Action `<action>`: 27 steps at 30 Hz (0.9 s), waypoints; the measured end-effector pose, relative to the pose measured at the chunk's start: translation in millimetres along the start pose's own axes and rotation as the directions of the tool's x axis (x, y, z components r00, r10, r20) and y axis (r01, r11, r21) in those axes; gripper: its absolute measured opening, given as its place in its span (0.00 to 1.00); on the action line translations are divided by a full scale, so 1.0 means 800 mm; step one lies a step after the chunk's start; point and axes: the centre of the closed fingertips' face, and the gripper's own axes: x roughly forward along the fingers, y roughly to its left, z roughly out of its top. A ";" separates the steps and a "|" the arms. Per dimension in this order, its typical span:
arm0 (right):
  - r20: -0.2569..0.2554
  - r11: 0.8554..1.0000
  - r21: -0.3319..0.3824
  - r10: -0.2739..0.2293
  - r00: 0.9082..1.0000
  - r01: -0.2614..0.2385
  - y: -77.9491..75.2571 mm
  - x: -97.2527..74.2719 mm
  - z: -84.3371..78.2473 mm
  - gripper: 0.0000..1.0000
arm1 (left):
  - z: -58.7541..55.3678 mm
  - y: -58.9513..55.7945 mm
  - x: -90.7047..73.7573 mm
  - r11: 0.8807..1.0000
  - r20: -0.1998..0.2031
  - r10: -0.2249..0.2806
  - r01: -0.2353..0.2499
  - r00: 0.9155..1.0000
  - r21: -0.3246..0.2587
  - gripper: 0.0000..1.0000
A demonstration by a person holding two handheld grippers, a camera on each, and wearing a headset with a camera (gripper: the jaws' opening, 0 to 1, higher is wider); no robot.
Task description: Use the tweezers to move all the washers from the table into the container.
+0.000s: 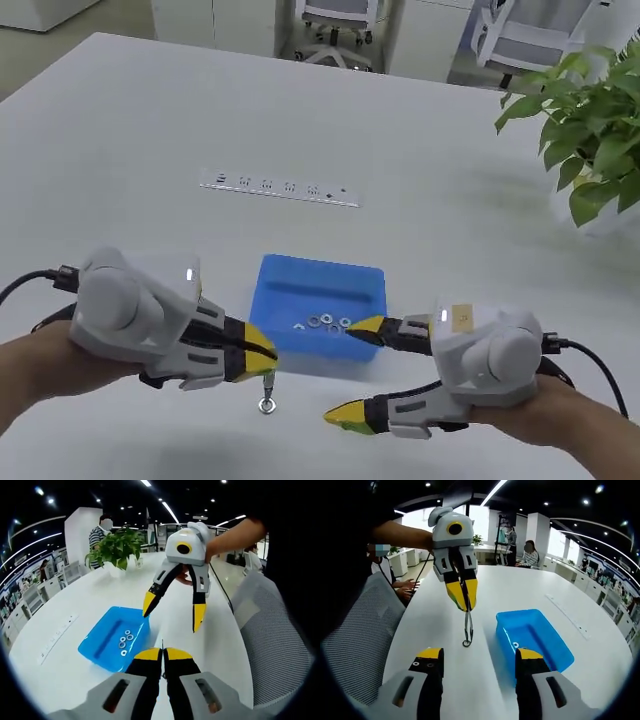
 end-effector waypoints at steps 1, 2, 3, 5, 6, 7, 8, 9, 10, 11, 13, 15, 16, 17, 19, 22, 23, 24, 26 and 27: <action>-0.002 1.000 -0.005 0.005 1.000 -0.005 0.001 0.002 0.000 0.56 | 0.000 0.000 0.000 1.000 -0.002 0.000 0.000 1.000 0.001 0.05; -0.003 1.000 -0.009 0.009 1.000 -0.009 0.001 0.004 0.001 0.56 | 0.000 -0.001 0.000 1.000 -0.003 -0.002 0.002 1.000 0.002 0.05; -0.006 1.000 -0.012 0.016 1.000 -0.016 0.002 0.006 0.000 0.54 | 0.000 -0.001 0.000 1.000 -0.005 -0.003 0.003 1.000 0.002 0.05; -0.014 0.999 -0.029 0.031 0.999 -0.032 0.004 0.011 0.001 0.52 | 0.000 -0.001 -0.001 1.000 -0.006 -0.007 0.007 1.000 0.002 0.05; -0.018 0.999 -0.039 0.037 0.999 -0.038 0.005 0.013 0.001 0.50 | -0.001 -0.001 -0.001 1.000 -0.005 -0.007 0.007 1.000 0.002 0.05; -0.023 0.998 -0.045 0.043 0.999 -0.044 0.006 0.014 0.001 0.49 | -0.001 -0.001 -0.001 1.000 -0.005 -0.008 0.008 1.000 0.001 0.05; -0.030 0.996 -0.066 0.051 0.998 -0.053 0.008 0.017 0.001 0.47 | -0.001 -0.001 -0.002 1.000 -0.004 -0.009 0.009 1.000 0.000 0.05; -0.038 0.995 -0.080 0.054 0.998 -0.057 0.008 0.019 0.001 0.44 | -0.002 -0.001 -0.002 1.000 -0.004 -0.009 0.009 1.000 0.001 0.05; -0.041 0.994 -0.085 0.063 0.997 -0.066 0.009 0.022 0.001 0.43 | -0.002 -0.001 -0.002 1.000 -0.004 -0.011 0.011 1.000 0.002 0.05; -0.041 0.994 -0.088 0.067 0.997 -0.070 0.010 0.024 0.001 0.41 | -0.002 -0.001 -0.002 1.000 -0.005 -0.013 0.013 1.000 0.002 0.05; -0.048 0.991 -0.104 0.081 0.996 -0.085 0.012 0.030 0.002 0.38 | -0.002 0.000 -0.002 1.000 -0.005 -0.015 0.015 1.000 0.003 0.05; -0.048 0.990 -0.103 0.092 0.995 -0.097 0.014 0.034 0.004 0.36 | -0.002 0.000 -0.002 1.000 -0.006 -0.016 0.016 1.000 0.004 0.05; -0.047 0.989 -0.107 0.101 0.994 -0.105 0.015 0.038 0.005 0.35 | -0.002 0.000 -0.002 1.000 -0.006 -0.016 0.017 1.000 0.004 0.05; -0.048 0.988 -0.111 0.104 0.993 -0.109 0.016 0.039 0.006 0.35 | -0.002 0.000 -0.002 1.000 -0.007 -0.017 0.017 1.000 0.005 0.05; -0.048 0.986 -0.115 0.116 0.992 -0.121 0.017 0.044 0.009 0.33 | -0.002 0.000 -0.002 1.000 -0.009 -0.019 0.019 1.000 0.007 0.05; -0.054 0.982 -0.128 0.135 0.989 -0.141 0.019 0.051 0.011 0.31 | -0.002 0.000 -0.002 1.000 -0.013 -0.023 0.023 1.000 0.011 0.05; -0.054 0.980 -0.133 0.139 0.989 -0.145 0.019 0.053 0.011 0.31 | -0.002 0.000 -0.002 1.000 -0.013 -0.023 0.024 1.000 0.012 0.05; -0.056 0.979 -0.137 0.142 0.988 -0.149 0.019 0.055 0.012 0.30 | -0.002 0.000 -0.001 1.000 -0.013 -0.023 0.024 1.000 0.012 0.05; -0.057 0.977 -0.142 0.150 0.987 -0.157 0.019 0.059 0.013 0.28 | -0.001 -0.001 -0.001 1.000 -0.014 -0.025 0.025 1.000 0.014 0.05; -0.062 0.976 -0.145 0.157 0.986 -0.165 0.021 0.061 0.013 0.27 | -0.001 -0.001 -0.001 1.000 -0.015 -0.026 0.026 1.000 0.016 0.05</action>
